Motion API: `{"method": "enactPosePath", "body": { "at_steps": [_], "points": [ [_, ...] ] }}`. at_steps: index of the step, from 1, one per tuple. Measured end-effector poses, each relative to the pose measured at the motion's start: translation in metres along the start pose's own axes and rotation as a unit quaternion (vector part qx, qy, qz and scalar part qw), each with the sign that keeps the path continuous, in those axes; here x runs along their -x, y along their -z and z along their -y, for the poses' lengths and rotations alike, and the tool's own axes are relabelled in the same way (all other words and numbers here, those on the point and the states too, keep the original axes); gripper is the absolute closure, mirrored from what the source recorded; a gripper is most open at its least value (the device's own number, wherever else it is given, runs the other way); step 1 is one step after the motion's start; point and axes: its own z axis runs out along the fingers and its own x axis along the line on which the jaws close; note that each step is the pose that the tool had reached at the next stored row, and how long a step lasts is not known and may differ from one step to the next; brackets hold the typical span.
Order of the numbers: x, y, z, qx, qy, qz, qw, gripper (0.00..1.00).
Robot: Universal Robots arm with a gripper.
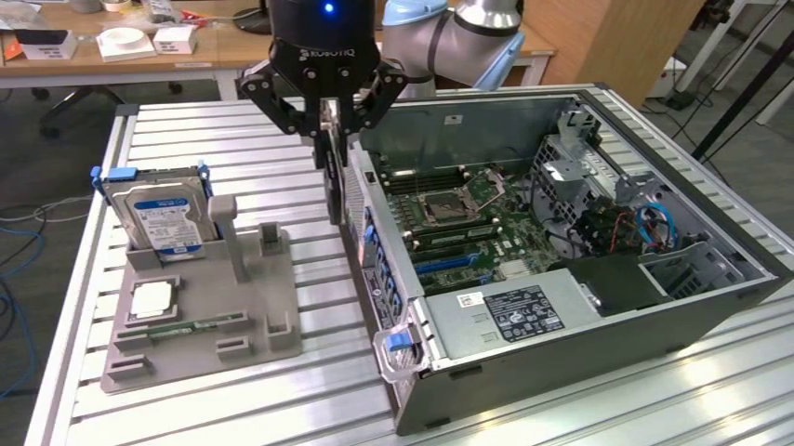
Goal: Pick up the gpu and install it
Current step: 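Pick up the gpu and move the gpu toward the slot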
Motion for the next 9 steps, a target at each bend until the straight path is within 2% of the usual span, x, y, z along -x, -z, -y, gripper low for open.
{"method": "enactPosePath", "body": {
  "at_steps": [9],
  "points": [
    [0.0048,-0.0002,-0.0003,0.0,0.0,0.0,1.0,0.74]
  ]
}}
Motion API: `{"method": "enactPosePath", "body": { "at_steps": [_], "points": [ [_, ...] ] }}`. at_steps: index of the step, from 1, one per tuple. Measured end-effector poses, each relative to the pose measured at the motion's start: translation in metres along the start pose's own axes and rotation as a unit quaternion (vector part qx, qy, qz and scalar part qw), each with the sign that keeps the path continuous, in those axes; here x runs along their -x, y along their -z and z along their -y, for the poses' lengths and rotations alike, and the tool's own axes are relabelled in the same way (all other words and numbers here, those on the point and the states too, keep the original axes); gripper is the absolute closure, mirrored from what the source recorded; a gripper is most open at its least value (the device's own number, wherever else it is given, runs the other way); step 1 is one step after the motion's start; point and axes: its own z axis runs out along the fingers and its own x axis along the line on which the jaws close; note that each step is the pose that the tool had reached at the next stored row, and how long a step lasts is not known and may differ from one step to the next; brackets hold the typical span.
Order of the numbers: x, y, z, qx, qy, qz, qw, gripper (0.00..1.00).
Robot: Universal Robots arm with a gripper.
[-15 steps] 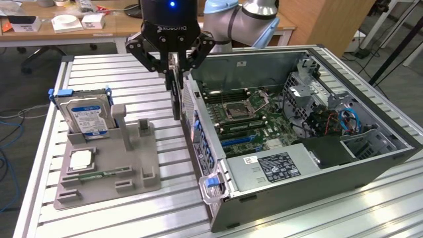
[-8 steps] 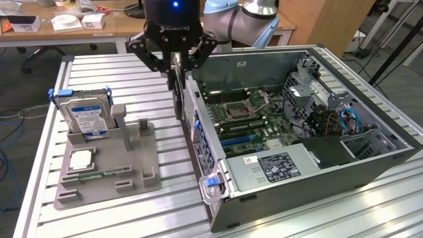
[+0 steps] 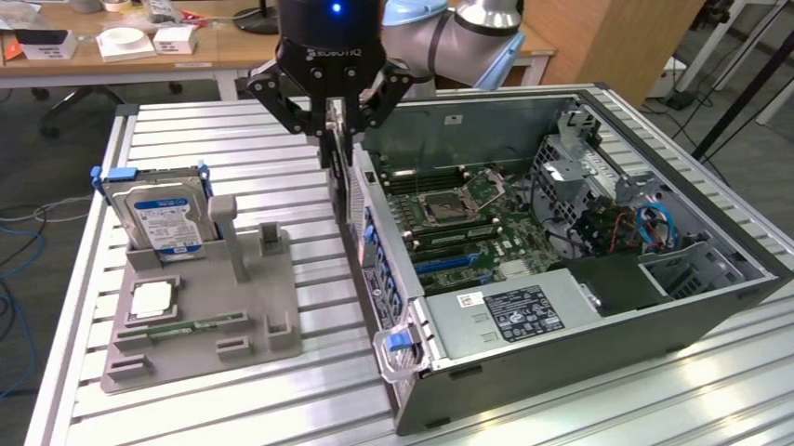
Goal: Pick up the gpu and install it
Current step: 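Pick up the gpu and move the gpu toward the slot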
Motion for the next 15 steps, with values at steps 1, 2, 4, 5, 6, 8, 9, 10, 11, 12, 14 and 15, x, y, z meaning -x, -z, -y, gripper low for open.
{"method": "enactPosePath", "body": {
  "at_steps": [1,2,4,5,6,8,9,10,11,12,14,15],
  "points": [
    [0.0005,0.0,0.0,0.0,0.0,0.0,1.0,0.74],
    [0.0009,0.0,-0.0001,0.0,0.0,0.0,1.0,0.74],
    [0.0017,-0.0001,-0.0001,0.0,0.0,0.0,1.0,0.74],
    [0.0021,0.0,-0.0001,0.0,0.0,0.0,1.0,0.74],
    [0.0024,0.0,-0.0002,-0.0001,0.0,0.0,1.0,0.74],
    [0.0025,-0.0001,-0.0002,0.0,0.0,0.0,1.0,0.74],
    [0.0026,-0.0001,-0.0002,0.0,0.0,0.0,1.0,0.74],
    [0.0026,-0.0001,-0.0002,0.0,0.0,0.0,1.0,0.74],
    [0.0026,0.0,-0.0002,0.0,0.0,0.0,1.0,0.74],
    [0.0026,-0.0001,-0.0002,0.0,0.0,0.0,1.0,0.74],
    [0.0027,-0.0001,-0.0002,0.0,0.0,0.0,1.0,0.74],
    [0.0028,-0.0001,-0.0002,0.0,0.0,0.0,1.0,0.74]
  ]
}}
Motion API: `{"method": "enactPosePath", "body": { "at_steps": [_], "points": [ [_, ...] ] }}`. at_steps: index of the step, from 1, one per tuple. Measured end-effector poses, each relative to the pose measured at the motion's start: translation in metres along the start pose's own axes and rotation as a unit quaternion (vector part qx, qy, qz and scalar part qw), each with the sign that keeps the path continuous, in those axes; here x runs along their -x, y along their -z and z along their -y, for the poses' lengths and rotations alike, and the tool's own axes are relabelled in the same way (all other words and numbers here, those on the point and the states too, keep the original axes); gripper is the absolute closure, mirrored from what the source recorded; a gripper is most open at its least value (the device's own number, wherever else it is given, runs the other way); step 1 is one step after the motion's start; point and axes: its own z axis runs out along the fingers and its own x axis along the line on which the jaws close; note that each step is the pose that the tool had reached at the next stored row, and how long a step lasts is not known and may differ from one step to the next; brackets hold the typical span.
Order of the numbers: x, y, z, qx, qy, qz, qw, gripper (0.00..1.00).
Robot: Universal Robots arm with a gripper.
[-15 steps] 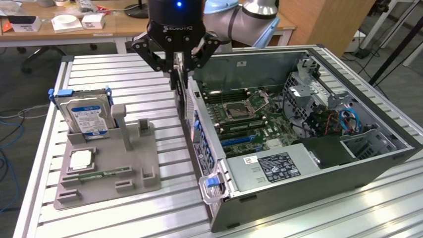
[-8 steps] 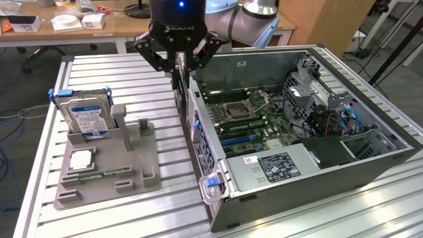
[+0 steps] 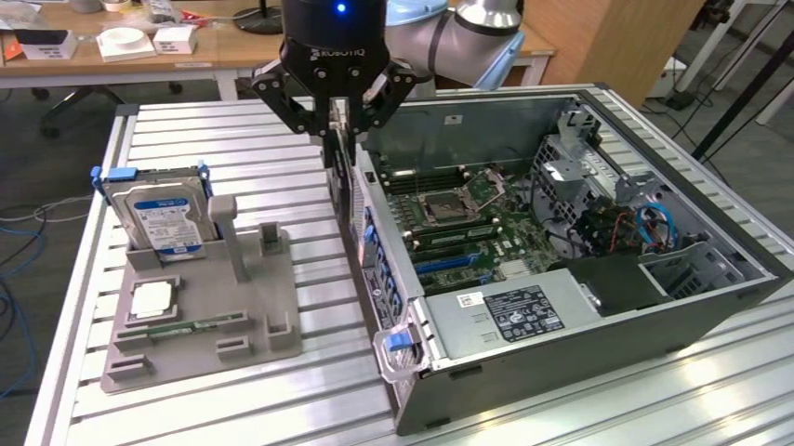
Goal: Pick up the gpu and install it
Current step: 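Pick up the gpu and move the gpu toward the slot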
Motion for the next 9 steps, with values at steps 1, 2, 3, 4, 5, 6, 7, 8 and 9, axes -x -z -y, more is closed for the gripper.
{"method": "enactPosePath", "body": {
  "at_steps": [1,2,3,4,5,6,7,8,9],
  "points": [
    [0.0002,0.0,0.0,0.0,0.0,0.0,1.0,0.74],
    [0.0005,0.0,0.0,0.0,0.0,0.0,1.0,0.74],
    [0.0008,0.0,-0.0001,0.0,0.0,0.0,1.0,0.74],
    [0.0012,0.0,-0.0001,0.0,0.0,0.0,1.0,0.74],
    [0.0015,0.0,-0.0001,0.0,0.0,0.0,1.0,0.74],
    [0.0019,-0.0001,-0.0001,0.0,0.0,0.0,1.0,0.74],
    [0.0023,-0.0001,-0.0001,0.0,0.0,0.0,1.0,0.74],
    [0.0028,-0.0001,-0.0002,0.0,0.0,0.0,1.0,0.74],
    [0.0032,-0.0001,-0.0002,0.0,0.0,0.0,1.0,0.74]
  ]
}}
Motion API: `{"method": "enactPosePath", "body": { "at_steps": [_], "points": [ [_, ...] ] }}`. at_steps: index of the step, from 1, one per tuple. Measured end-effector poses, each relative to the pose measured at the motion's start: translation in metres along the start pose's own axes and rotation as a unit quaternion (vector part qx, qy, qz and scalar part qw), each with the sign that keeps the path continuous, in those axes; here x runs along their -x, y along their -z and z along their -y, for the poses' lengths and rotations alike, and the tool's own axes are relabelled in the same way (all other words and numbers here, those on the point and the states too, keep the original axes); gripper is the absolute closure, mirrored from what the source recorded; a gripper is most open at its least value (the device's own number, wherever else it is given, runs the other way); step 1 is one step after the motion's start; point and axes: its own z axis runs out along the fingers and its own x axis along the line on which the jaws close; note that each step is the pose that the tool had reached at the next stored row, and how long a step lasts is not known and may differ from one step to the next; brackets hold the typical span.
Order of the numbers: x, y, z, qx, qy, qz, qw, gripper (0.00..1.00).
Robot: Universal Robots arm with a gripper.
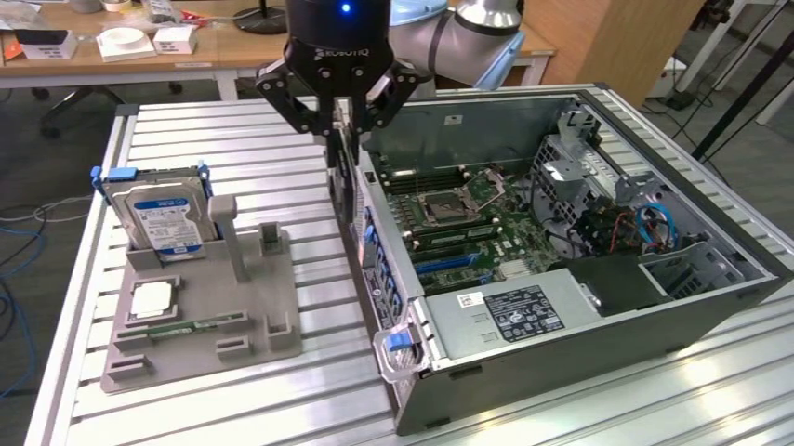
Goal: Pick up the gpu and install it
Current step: 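Pick up the gpu and move the gpu toward the slot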
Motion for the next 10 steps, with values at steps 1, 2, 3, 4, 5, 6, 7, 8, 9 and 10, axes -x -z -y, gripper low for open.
{"method": "enactPosePath", "body": {
  "at_steps": [1,2,3,4,5,6,7,8,9,10],
  "points": [
    [0.0005,0.0,0.0,0.0,0.0,0.0,1.0,0.74],
    [0.0009,-0.0001,-0.0001,0.0,0.0,0.0,1.0,0.74],
    [0.0014,0.0,-0.0001,0.0,0.0,0.0,1.0,0.74],
    [0.0019,-0.0001,-0.0001,0.0,0.0,0.0,1.0,0.74],
    [0.0023,-0.0001,-0.0002,0.0,0.0,0.0,1.0,0.74],
    [0.0028,-0.0001,-0.0002,0.0,0.0,0.0001,1.0,0.74],
    [0.0033,-0.0001,-0.0002,0.0,0.0,0.0,1.0,0.74],
    [0.0037,-0.0001,-0.0002,0.0,0.0,0.0,1.0,0.74],
    [0.0041,-0.0001,-0.0003,0.0,0.0,0.0,1.0,0.74],
    [0.0046,-0.0002,-0.0003,0.0,0.0,0.0,1.0,0.74]
  ]
}}
